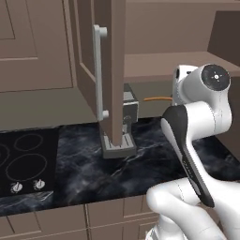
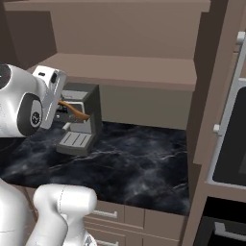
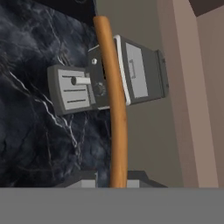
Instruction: Organize the utensils by type. Pick up the wooden spoons from the counter and place them in the open cabinet. Then pick up the metallic utensils from the counter and place them in the open drawer.
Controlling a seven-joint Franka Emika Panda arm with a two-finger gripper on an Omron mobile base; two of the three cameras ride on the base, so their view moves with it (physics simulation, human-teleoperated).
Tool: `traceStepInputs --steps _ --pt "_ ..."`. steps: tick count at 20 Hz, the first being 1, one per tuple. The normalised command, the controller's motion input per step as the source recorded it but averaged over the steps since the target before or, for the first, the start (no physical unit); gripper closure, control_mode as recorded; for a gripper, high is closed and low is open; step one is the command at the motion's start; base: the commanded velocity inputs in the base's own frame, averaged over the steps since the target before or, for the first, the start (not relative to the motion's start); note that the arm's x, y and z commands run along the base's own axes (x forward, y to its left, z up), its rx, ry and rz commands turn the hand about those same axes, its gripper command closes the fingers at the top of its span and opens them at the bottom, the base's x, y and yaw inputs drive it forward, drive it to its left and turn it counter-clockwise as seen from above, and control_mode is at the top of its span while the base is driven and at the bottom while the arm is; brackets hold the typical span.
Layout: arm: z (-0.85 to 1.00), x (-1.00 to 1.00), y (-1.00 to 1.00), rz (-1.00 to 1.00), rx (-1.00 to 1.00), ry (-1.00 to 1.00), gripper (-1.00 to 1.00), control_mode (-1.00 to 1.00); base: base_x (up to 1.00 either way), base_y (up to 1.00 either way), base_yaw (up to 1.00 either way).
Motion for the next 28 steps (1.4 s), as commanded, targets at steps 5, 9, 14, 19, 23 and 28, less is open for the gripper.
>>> traceStepInputs --steps 5,9,14,19,23,28 --pt "0.00 0.00 0.00 0.00 0.00 0.00 1.00 1.00 0.00 0.00 0.00" --pt "0.00 0.00 0.00 0.00 0.00 0.00 1.00 1.00 0.11 0.00 0.00" --pt "0.23 0.00 0.00 0.00 0.00 -0.03 1.00 -1.00 0.03 0.00 0.00" --pt "0.47 0.22 0.00 0.00 -0.02 -0.04 1.00 -1.00 0.00 0.00 0.00" --pt "0.21 0.53 0.00 0.00 -0.03 -0.09 1.00 -1.00 0.00 0.00 0.00" --pt "0.06 0.51 0.00 0.00 -0.10 -0.19 1.00 -1.00 0.00 0.00 0.00"
